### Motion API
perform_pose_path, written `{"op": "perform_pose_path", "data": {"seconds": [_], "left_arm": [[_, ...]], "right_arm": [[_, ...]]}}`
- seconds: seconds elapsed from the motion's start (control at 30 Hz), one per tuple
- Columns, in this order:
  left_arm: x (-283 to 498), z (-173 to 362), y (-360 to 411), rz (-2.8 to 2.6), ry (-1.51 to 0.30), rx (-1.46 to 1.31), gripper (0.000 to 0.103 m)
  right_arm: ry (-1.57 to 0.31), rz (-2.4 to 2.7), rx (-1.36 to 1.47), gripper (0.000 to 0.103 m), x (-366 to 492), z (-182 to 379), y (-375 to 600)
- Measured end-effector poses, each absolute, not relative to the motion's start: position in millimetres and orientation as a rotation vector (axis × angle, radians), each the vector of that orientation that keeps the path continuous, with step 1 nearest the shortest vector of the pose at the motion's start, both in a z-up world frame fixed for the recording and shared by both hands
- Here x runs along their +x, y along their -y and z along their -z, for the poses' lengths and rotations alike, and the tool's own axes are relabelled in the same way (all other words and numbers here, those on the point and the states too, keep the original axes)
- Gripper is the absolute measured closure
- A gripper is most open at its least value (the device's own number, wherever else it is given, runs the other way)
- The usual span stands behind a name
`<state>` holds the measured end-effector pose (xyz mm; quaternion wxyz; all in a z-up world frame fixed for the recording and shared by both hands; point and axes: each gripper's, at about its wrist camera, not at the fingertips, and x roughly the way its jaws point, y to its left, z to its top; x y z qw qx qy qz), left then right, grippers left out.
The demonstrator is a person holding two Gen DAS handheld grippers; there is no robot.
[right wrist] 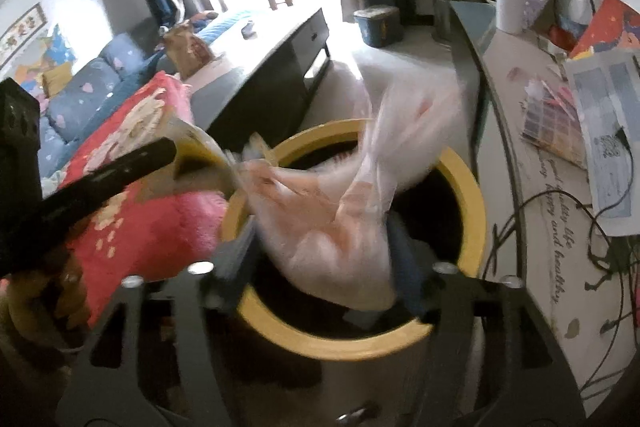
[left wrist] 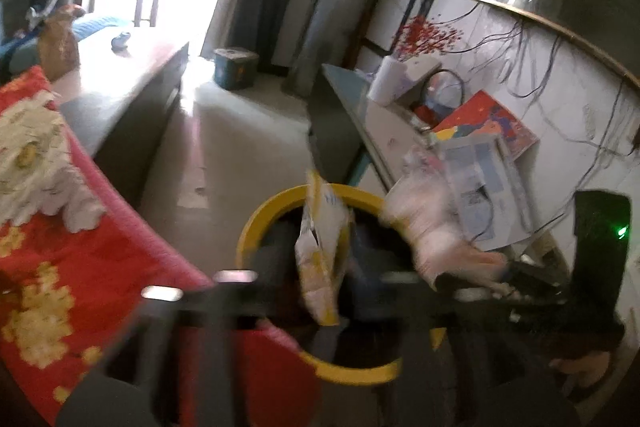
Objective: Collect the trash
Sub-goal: 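Open both tools to drop the white bag and yellow wrapper into the bin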
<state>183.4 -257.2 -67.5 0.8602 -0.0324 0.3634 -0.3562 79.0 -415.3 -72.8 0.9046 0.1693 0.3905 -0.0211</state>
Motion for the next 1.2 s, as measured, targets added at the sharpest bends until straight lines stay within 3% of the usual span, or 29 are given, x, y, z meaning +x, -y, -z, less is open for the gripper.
{"op": "perform_pose_path", "data": {"seconds": [0.03, 0.17, 0.27, 0.8, 1.2], "left_arm": [[186, 69, 257, 0.761, -0.764, -0.082, 0.021], [185, 71, 254, 0.752, -0.764, -0.090, 0.021], [180, 68, 245, 0.720, -0.745, -0.107, 0.007], [145, 32, 174, 0.547, -0.607, -0.095, 0.007], [130, 28, 112, 0.408, -0.574, -0.133, 0.007]], "right_arm": [[-0.809, 0.067, 0.354, 0.036, 79, 75, 417], [-0.785, 0.101, 0.349, 0.033, 76, 72, 420], [-0.760, 0.115, 0.344, 0.032, 74, 68, 421], [-0.667, 0.070, 0.351, 0.024, 71, 49, 396], [-0.651, -0.041, 0.280, 0.024, 71, 41, 351]]}}
